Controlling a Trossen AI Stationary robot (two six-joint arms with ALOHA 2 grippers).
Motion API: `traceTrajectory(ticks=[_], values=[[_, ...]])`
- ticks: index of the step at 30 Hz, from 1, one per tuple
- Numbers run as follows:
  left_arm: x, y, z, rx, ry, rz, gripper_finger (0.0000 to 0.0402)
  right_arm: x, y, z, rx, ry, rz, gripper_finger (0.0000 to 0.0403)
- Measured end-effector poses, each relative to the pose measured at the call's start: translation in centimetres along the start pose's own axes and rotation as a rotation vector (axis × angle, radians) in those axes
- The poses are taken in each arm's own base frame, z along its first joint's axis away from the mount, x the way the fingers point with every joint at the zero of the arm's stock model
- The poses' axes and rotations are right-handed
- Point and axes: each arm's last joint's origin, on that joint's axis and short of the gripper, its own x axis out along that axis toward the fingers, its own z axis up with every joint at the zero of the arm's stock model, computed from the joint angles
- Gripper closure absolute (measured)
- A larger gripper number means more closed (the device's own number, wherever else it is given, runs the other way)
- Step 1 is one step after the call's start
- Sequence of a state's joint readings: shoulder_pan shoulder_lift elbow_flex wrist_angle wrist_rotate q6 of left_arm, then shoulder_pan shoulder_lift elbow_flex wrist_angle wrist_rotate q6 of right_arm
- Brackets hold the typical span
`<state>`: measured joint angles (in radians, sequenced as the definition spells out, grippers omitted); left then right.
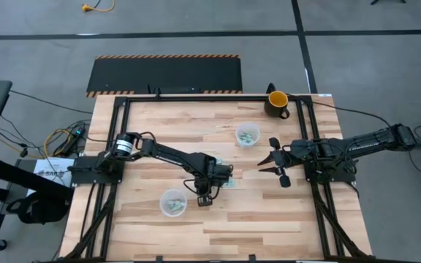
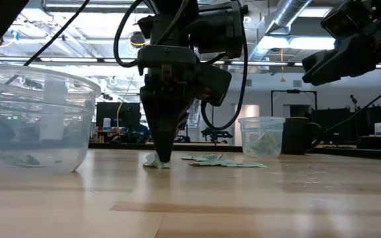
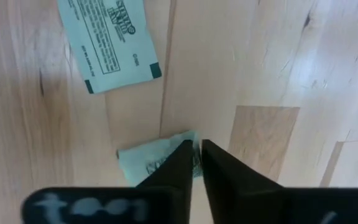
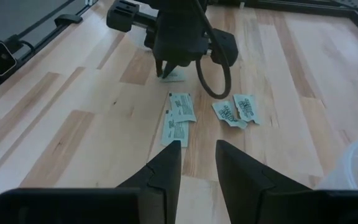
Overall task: Pick and place Stevia / Truvia into bins
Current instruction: Put the stevia packet into the bottom transparent container
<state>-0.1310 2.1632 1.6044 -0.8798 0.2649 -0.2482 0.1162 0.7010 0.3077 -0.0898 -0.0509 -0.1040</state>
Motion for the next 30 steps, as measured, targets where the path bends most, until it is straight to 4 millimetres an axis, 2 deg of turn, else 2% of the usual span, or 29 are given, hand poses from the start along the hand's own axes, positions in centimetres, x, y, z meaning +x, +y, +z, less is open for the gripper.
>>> traceTrajectory(ticks=[3, 21, 25, 30], values=[[0.0, 0.0, 0.0, 0.003, -0.002, 0.0, 0.0399, 0.0, 0.0, 0.0, 0.0, 0.0, 0.0, 0.031], [-0.2, 0.0, 0.0, 0.028, -0.013, 0.061, 0.0401, 0.0, 0.0, 0.0, 0.0, 0.0, 0.0, 0.031], [-1.2, -0.7, 0.2, 0.042, -0.014, 0.13, 0.0401, 0.0, 0.0, 0.0, 0.0, 0.0, 0.0, 0.031], [-3.4, -2.1, 0.5, 0.09, -0.023, 0.288, 0.0402, 0.0, 0.0, 0.0, 0.0, 0.0, 0.0, 0.031]])
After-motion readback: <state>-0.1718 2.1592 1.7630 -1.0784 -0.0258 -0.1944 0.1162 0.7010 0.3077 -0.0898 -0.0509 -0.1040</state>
